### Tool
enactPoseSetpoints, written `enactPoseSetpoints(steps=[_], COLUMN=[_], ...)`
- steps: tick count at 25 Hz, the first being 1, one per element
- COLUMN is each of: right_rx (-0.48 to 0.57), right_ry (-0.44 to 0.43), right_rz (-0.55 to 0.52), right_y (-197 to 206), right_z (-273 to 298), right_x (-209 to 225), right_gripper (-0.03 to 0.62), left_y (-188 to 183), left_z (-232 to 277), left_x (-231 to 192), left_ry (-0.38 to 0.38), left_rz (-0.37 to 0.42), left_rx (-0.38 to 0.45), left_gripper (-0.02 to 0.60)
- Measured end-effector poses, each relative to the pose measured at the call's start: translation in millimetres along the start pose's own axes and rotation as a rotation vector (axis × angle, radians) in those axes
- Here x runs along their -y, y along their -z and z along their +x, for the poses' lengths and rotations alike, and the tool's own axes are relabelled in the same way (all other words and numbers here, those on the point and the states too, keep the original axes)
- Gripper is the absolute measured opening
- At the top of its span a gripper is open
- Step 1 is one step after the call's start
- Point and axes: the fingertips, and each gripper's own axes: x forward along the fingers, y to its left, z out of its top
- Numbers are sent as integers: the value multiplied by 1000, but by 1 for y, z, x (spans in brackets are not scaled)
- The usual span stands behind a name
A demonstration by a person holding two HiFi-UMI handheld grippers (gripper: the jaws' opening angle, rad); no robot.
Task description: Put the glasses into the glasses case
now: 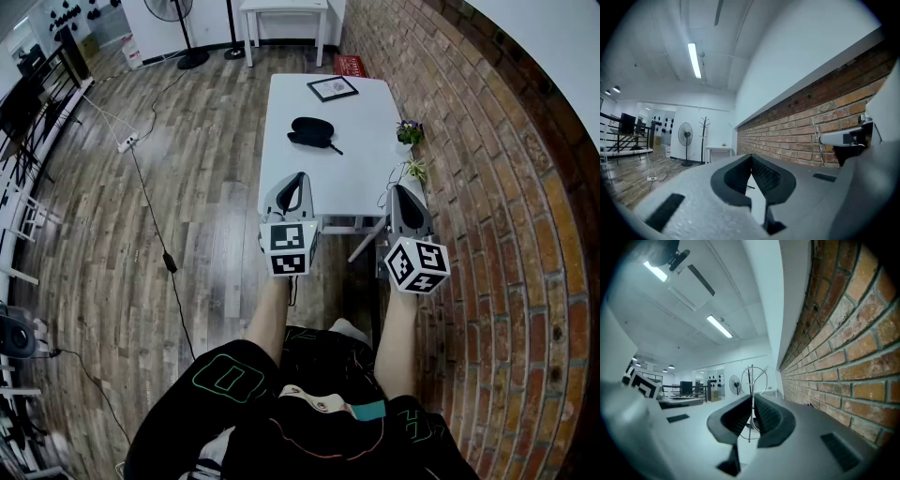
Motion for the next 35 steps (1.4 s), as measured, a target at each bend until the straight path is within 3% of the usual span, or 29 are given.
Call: enactPoseSetpoints(steps=[12, 35], right_rx=[1, 33], right_ry=[-17, -27], right_rz=[-44, -116], right_y=[-4, -31], right_z=[4, 21], right_x=[-9, -30], right_gripper=[25, 25], left_y=[-3, -14], left_z=[3, -4], left_x=[-5, -52], left_ry=[5, -64], left_rz=[-8, -73], left_rx=[14, 65], left_gripper=[8, 8])
